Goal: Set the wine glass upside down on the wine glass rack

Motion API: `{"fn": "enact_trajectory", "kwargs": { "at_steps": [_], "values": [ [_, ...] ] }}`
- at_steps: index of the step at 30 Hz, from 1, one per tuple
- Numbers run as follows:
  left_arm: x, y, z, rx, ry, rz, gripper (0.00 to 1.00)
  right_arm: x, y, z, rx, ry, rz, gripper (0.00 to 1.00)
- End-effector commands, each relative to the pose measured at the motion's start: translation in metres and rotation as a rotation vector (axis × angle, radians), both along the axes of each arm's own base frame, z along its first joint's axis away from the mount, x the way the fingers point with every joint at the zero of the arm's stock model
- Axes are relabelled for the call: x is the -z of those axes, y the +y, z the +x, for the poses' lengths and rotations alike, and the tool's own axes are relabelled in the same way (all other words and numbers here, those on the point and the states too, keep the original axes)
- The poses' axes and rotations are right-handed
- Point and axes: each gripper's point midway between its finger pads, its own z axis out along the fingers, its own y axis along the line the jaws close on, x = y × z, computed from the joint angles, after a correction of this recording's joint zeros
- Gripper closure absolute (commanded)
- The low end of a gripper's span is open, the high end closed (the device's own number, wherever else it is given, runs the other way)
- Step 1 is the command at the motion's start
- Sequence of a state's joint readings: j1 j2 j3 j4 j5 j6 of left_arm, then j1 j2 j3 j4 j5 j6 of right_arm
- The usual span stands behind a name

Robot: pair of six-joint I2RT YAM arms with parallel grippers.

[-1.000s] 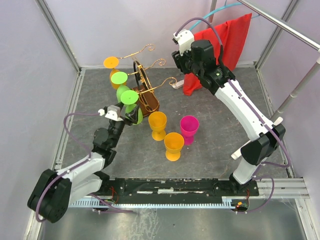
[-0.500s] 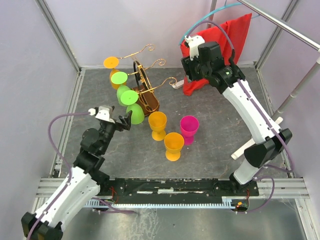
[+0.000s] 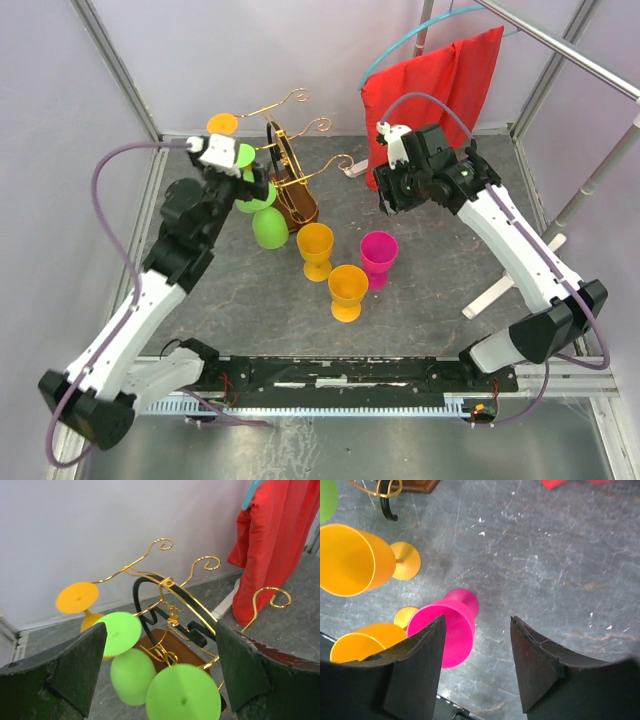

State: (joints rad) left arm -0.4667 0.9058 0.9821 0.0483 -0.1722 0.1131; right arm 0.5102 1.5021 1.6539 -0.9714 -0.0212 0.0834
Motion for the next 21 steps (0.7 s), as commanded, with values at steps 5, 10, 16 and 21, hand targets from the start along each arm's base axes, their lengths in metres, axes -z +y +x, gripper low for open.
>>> {"fn": "enact_trajectory", "kwargs": {
  "at_steps": [5, 10, 16, 21],
  "values": [
    [-0.026, -0.055, 0.043, 0.172, -0.002, 0.034, 0.05, -0.021, 0.002, -0.018, -0.002, -0.047, 0.099, 0.38],
    [-0.023, -0.072, 0.027, 0.299, 0.085, 0.053, 0.07, -0.03, -0.009, -0.003, 0.065, -0.103, 0.057, 0.36],
    [-0.011, -0.101, -0.011, 0.54, 0.142, 0.135, 0.1, -0.041, -0.002, 0.023, 0.133, -0.083, 0.05, 0.36],
    [-0.001, -0.131, -0.034, 0.721, 0.142, 0.173, 0.1, -0.049, -0.018, 0.049, 0.244, -0.087, 0.07, 0.36]
  ]
}}
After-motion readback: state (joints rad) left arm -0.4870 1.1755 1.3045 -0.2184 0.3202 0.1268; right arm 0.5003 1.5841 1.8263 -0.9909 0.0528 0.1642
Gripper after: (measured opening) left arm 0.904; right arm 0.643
